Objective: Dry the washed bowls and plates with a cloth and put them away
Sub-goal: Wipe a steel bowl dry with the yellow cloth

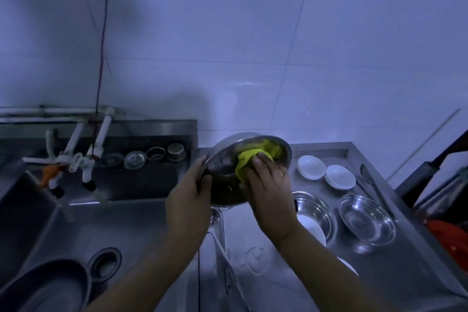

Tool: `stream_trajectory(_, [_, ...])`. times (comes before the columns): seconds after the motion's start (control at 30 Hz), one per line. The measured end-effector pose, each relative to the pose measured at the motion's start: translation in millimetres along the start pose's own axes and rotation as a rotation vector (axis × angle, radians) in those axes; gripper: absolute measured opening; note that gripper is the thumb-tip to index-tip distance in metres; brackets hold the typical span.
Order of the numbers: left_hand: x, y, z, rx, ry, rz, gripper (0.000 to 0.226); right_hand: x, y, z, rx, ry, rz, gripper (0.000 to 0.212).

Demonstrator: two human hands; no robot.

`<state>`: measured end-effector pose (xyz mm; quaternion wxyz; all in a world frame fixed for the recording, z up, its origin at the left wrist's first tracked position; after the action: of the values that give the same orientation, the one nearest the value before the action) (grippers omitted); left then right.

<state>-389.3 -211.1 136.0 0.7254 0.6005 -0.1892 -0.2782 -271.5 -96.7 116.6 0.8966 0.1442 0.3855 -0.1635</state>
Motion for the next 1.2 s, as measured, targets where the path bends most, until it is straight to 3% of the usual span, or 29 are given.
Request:
stream_trajectory(0.17, [6,14,8,0.147,-0.021,0.086,0.049,17,-36,2,-0.215,-0.149,0.027,0.046])
stream_trajectory(0.37, [13,22,6,0.300,-0.100,0.205,0.032,-2,-66,11,-0.335,-0.028,0.070,0.074])
stream_trajectory(0.57, [9,28,29,0.186,-0.173,0.148,0.036,-3,-25,23,0.000,-0.040,0.461,0.032])
stream_trajectory(0.67, [-1,36,45,0.036,-0.224,0.118,0.047,-10,9,33,0.139,-0.087,0.651,0.026])
stream_trajectory(0.73, [-7,43,49,-0.002,-0.232,0.082,0.049,-15,15,37,0.167,-0.056,0.628,0.030])
stream_trajectory(0.9, [-2,54,24,0.195,-0.222,0.097,0.038,-21,-29,24,-0.025,0.128,0.215,0.023])
stream_trajectory(0.97, [-3,57,18,0.233,-0.232,0.131,0.038,-24,-40,20,-0.095,0.160,0.143,0.022])
stream_trajectory(1.03, [-7,63,24,0.160,-0.262,0.132,0.039,-24,-32,23,-0.077,0.119,0.249,0.025])
stream_trajectory(1.13, [-20,78,50,-0.131,-0.383,0.055,0.031,-19,-3,34,0.090,-0.006,0.549,0.028])
stream_trajectory(1.2, [-27,92,62,-0.275,-0.449,0.010,0.035,-21,11,43,0.176,-0.030,0.614,0.027])
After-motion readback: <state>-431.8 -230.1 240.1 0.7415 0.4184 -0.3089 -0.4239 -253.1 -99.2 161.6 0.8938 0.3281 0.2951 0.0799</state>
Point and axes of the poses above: each hand's wrist, its own x-axis away from the middle knuckle, its own z-axis out of the back of the hand, y = z × x, the point moved 1 cm from there along -x, towards the middle knuckle, and after that the axes turned 8 degrees about z, right-handed, at the moved point
